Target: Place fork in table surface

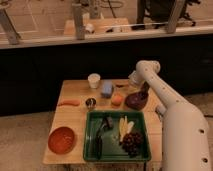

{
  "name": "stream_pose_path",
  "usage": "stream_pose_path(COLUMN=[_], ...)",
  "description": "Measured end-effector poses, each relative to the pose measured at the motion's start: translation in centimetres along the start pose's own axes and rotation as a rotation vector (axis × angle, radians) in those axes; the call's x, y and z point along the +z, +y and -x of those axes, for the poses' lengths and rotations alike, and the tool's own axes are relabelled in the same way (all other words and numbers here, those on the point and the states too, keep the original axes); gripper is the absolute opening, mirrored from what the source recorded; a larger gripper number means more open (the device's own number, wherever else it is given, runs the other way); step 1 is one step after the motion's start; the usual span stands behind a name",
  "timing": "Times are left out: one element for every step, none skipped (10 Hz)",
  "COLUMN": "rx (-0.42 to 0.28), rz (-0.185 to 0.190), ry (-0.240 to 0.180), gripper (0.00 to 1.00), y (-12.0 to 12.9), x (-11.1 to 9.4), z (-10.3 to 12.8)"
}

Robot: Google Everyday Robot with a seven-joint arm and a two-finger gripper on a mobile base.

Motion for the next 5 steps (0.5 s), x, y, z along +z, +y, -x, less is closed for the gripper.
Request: stream_pose_path(rx=[0.008,0.014,0.018,0.022,0.024], rz=[0.004,0.009,0.013,0.018,0.019], ry=[0.009,0.016,0.021,0.026,0.027], gripper=[0.8,0.8,0.8,0.8,0.8], y=[0.1,0.2,0.3,0.4,0.5], x=[0.1,0.3,0.4,0.6,0.7], z=[-0.6,-1.1,-1.5,-1.9,-2.0])
